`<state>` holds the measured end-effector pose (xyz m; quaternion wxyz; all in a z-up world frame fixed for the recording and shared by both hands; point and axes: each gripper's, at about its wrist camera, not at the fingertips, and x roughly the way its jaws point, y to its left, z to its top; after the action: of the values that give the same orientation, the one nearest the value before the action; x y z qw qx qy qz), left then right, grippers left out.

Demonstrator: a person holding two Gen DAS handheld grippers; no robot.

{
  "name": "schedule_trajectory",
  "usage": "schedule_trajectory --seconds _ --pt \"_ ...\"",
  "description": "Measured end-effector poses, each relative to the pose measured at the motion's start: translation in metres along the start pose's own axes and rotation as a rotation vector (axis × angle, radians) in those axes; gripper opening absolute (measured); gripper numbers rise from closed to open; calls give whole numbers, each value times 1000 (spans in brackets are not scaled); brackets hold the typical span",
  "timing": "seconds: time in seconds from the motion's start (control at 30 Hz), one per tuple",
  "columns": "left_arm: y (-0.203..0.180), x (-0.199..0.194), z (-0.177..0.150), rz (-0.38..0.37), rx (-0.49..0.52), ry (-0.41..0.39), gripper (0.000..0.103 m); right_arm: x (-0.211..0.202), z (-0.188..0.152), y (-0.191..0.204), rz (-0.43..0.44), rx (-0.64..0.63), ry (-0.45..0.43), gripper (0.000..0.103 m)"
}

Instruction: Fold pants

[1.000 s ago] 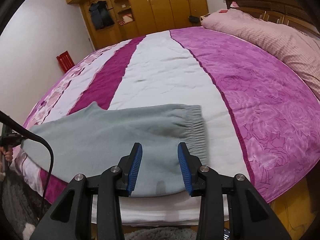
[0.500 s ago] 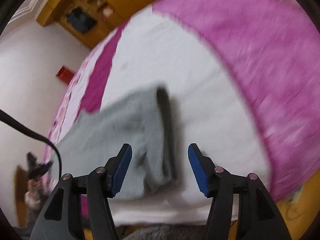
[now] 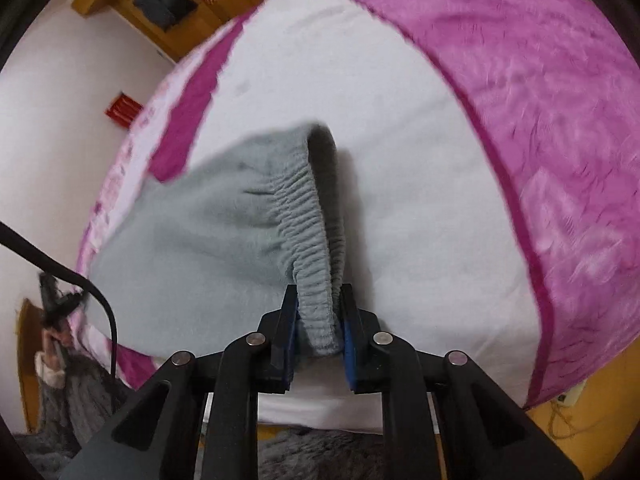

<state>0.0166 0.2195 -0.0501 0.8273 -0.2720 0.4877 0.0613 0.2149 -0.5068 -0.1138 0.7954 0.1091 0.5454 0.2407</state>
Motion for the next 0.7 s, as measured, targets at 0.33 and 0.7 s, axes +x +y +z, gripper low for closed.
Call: schedule_trajectory --seconds 0.33,0.7 --pt "-37 -54 -3 179 142 -160 47 -53 -5 25 -128 -78 -140 39" --pt "-166 21 10 43 378 -91 41 20 45 133 98 -179 -162 9"
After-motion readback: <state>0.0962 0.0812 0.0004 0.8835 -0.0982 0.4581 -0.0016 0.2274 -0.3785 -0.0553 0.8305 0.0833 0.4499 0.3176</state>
